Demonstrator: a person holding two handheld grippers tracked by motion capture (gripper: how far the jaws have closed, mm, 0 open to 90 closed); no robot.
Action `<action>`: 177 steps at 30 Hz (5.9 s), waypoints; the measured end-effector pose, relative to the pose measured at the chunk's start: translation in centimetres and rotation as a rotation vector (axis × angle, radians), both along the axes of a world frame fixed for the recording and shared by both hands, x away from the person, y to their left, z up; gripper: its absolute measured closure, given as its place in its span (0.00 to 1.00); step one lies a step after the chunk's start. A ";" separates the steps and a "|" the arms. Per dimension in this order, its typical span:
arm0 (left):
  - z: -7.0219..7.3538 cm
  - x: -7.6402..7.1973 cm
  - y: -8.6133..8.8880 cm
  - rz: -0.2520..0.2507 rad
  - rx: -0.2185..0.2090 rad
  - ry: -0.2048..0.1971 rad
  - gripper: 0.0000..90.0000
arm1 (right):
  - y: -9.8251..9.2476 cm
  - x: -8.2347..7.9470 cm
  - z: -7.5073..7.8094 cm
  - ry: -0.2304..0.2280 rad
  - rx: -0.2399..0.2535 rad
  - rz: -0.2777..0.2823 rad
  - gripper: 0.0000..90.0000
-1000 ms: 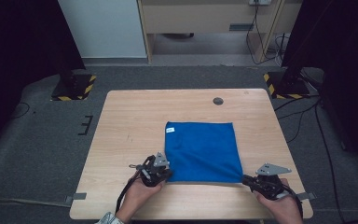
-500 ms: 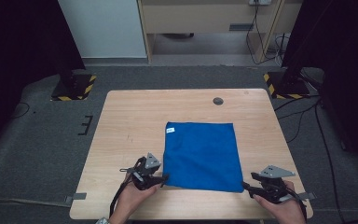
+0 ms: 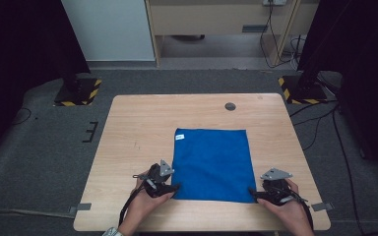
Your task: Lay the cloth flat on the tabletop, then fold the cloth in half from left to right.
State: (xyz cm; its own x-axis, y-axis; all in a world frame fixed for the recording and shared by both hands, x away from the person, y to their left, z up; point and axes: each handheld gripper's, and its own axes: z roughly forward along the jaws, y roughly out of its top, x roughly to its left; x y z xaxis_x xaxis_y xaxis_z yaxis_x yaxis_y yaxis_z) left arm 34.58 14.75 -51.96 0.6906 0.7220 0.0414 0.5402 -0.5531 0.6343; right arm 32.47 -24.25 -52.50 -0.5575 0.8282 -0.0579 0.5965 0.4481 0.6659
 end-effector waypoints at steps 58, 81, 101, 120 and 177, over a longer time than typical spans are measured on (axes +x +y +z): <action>6.6 10.5 1.9 0.017 -0.291 -0.107 0.06 | 13.5 6.0 4.8 -0.066 0.228 0.257 0.16; 7.5 12.0 3.3 0.070 -0.281 -0.111 0.06 | 19.8 3.8 3.4 -0.016 0.201 0.409 0.49; 5.6 13.6 2.4 0.066 -0.231 -0.087 0.09 | 24.9 0.4 -0.1 0.018 0.109 0.484 0.38; 4.3 15.1 0.8 0.073 -0.247 -0.109 0.14 | 24.1 0.3 -0.1 0.003 0.126 0.434 0.97; 0.5 18.5 0.9 0.148 -0.119 -0.058 0.98 | 24.4 -0.7 -0.3 -0.039 0.149 0.446 0.97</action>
